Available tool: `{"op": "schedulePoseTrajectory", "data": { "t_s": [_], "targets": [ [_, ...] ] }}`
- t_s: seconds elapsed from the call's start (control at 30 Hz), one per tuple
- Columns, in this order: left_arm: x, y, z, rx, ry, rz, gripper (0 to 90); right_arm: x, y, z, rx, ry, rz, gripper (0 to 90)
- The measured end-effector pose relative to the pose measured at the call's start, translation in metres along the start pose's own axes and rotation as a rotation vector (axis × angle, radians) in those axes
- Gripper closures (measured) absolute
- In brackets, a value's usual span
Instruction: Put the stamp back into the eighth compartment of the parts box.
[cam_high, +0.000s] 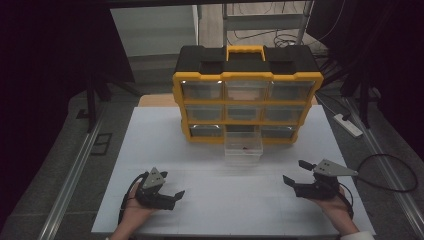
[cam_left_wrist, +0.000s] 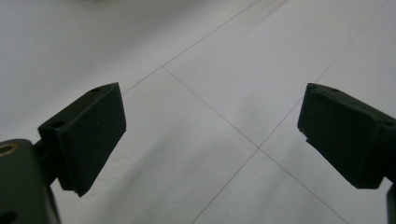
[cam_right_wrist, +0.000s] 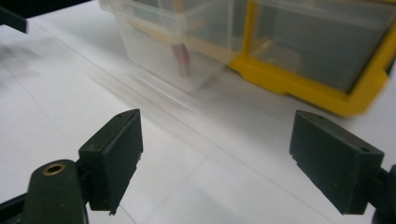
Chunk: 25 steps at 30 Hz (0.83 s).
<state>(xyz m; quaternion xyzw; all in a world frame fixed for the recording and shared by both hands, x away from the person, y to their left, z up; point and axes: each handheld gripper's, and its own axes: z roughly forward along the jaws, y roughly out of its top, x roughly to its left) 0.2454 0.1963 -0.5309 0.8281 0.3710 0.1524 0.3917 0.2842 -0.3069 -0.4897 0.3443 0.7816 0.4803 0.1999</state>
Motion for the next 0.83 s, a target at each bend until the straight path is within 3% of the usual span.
{"op": "schedulePoseTrajectory", "data": {
  "t_s": [0.07,0.23,0.83],
  "targets": [
    [0.0003,0.0004,-0.0001,-0.003,0.001,-0.001,7.9,-0.0014,-0.0045,-0.0018,0.006,-0.003,0.012,18.3],
    [0.0003,0.001,0.0004,-0.003,0.0,0.0,7.9,0.0005,-0.0111,-0.003,0.025,-0.003,-0.018,18.3],
    [-0.0001,0.0011,0.001,0.001,0.001,0.002,7.9,0.0033,-0.0094,0.0015,0.03,-0.011,-0.047,18.3]
  ]
}}
